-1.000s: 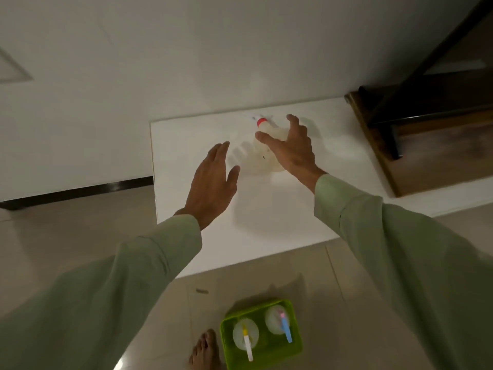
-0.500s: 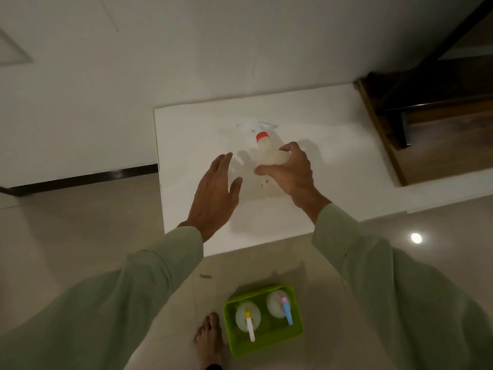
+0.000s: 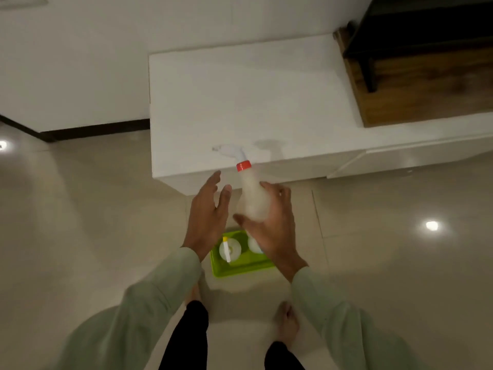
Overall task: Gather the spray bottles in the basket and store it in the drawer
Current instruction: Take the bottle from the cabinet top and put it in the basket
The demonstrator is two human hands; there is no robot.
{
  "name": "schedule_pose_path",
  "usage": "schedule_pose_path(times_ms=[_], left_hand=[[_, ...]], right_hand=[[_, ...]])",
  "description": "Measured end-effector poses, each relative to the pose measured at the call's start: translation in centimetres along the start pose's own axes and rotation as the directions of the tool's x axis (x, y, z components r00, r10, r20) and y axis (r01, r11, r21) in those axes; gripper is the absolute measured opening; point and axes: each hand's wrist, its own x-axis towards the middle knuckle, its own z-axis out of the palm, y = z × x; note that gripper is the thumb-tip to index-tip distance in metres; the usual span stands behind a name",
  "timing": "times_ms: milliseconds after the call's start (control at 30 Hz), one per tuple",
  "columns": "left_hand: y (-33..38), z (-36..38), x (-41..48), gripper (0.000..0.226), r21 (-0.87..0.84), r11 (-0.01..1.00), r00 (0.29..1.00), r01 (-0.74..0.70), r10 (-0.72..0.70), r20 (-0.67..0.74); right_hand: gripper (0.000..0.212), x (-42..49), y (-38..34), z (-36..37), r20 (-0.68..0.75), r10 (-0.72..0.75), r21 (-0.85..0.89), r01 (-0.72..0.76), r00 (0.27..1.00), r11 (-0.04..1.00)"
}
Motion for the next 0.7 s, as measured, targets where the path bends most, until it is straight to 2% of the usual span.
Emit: schedule_pose_path(times_ms=[167, 233, 300, 400, 533, 633, 700], left_hand=[[-4.4, 4.5, -5.4, 0.043, -0.172, 0.966, 0.978, 0.194, -0.177, 0.11], [-7.1, 6.1, -6.3, 0.04, -0.224, 0.945, 0.968, 0.238, -0.212, 0.132], [-10.4, 7.6, -7.0, 0.04, -0.221, 0.939, 0.962, 0.262, -0.238, 0.131], [-15.3, 9.4, -7.3, 0.043, -0.198, 0.938, 0.955, 0.285, -0.261, 0.141], [-21.2, 11.7, -7.1, 0.044, -0.148, 0.949, 0.945, 0.278, -0.242, 0.218], [-24.0, 12.9, -7.1, 0.038, -0.08, 0.971, 0.944, 0.227, -0.199, 0.265], [-25.2, 13.5, -7.0, 0.035, -0.058, 0.979, 0.949, 0.195, -0.174, 0.264]], right_hand=[[0.077, -7.6, 6.9, 2.6, 0.05, -0.001, -0.012, 0.002, 0.999, 1.0], [0.078, -9.5, 9.6, 4.3, 0.064, 0.015, -0.058, -0.011, 0.998, 0.998], [0.078, -11.1, 12.4, 6.3, 0.075, 0.061, -0.034, -0.058, 0.995, 0.998], [0.082, -12.8, 16.5, 9.2, 0.085, 0.11, 0.009, -0.112, 0.99, 0.994], [0.085, -13.4, 21.2, 12.6, 0.186, 0.209, 0.072, -0.226, 0.96, 0.972], [0.087, -12.6, 23.6, 14.3, 0.157, 0.281, 0.142, -0.303, 0.947, 0.942], [0.089, -12.0, 24.9, 15.6, 0.097, 0.29, 0.111, -0.3, 0.952, 0.947]])
